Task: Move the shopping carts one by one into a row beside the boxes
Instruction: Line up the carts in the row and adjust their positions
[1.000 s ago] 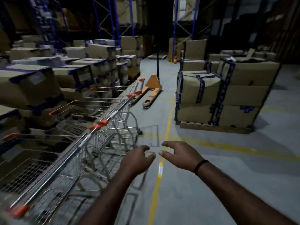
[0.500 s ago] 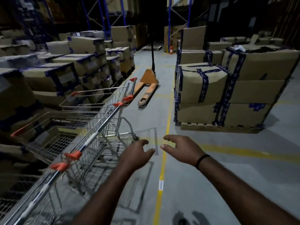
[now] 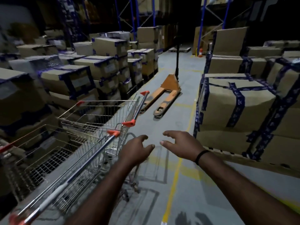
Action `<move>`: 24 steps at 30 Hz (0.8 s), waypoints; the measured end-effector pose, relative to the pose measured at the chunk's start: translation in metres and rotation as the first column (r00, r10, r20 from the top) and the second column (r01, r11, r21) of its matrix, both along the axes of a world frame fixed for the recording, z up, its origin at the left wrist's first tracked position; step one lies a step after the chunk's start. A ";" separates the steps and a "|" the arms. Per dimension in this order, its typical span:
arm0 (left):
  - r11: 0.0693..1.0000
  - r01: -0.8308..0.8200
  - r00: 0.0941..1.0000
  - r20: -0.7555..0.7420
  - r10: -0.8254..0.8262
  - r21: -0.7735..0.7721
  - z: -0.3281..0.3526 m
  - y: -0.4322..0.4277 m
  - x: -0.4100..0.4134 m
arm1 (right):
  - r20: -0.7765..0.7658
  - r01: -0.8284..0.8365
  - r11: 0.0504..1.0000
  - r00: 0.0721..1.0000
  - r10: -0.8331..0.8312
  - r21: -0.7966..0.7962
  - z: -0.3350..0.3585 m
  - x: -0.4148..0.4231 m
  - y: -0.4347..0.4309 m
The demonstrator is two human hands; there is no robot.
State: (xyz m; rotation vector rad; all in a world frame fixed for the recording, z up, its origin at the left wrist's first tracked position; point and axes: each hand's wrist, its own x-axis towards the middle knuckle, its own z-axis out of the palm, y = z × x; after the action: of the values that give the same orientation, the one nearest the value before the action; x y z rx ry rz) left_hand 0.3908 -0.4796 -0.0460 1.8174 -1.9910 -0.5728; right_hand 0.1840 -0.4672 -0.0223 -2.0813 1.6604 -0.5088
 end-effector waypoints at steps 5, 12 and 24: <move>0.997 -0.041 0.999 -0.022 0.040 -0.059 -0.011 -0.102 -0.007 | -0.028 -0.045 0.999 0.999 0.044 -0.006 -0.012 -0.006 -0.108; 0.964 -0.227 0.970 -0.119 0.211 -0.142 -0.035 -0.263 -0.007 | -0.120 -0.108 0.994 0.987 0.108 0.001 -0.020 -0.001 -0.268; 0.908 -0.396 0.918 0.088 0.387 0.141 -0.115 -0.389 0.004 | -0.276 -0.473 0.880 0.843 0.462 0.029 -0.064 0.055 -0.490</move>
State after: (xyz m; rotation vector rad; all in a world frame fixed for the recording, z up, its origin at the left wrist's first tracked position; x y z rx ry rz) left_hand 0.3949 -0.8688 -0.1608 2.2745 -1.5801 -0.5648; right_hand 0.2386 -0.9569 -0.0863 -2.5697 1.1979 -0.0922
